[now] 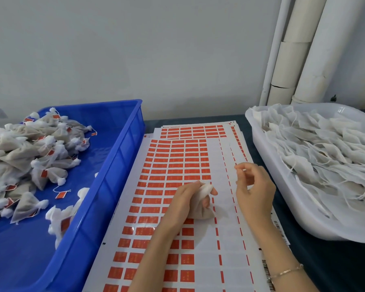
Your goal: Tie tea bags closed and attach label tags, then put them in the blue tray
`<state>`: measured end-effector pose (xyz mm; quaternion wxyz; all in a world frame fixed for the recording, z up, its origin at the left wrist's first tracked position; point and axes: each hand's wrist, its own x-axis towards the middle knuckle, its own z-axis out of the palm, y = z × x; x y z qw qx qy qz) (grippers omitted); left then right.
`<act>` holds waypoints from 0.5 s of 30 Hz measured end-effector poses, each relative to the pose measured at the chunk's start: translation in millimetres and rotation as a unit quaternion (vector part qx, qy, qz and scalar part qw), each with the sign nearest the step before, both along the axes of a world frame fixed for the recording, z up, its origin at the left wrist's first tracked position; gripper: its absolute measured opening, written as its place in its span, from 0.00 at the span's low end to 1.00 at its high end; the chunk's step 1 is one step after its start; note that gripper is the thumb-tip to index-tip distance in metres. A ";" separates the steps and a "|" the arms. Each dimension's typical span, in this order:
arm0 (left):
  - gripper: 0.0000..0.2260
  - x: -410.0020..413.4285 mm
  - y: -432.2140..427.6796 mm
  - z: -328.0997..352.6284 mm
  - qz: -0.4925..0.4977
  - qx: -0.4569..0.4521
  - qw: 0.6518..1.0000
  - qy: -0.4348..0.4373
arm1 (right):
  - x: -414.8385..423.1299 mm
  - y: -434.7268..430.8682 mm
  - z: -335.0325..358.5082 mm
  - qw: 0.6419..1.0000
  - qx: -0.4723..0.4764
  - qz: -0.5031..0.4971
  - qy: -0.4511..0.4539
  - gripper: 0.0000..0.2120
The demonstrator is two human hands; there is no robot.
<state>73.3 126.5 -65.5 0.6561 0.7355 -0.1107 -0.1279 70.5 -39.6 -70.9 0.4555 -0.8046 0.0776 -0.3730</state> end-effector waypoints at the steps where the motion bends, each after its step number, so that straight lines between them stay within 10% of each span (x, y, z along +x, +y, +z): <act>1: 0.19 -2.0 0.1 0.1 0.006 0.011 1.000 -0.003 | 0.0 -0.8 0.6 1.000 0.020 -0.005 -0.007 0.04; 10: 0.13 -2.2 1.0 2.1 0.037 0.025 0.999 0.009 | 1.6 -5.9 1.0 0.994 0.097 -0.048 0.014 0.04; 15: 0.13 1.1 2.3 9.9 0.112 -0.143 0.983 0.012 | 2.6 1.4 -7.0 0.991 -0.018 -0.003 0.132 0.04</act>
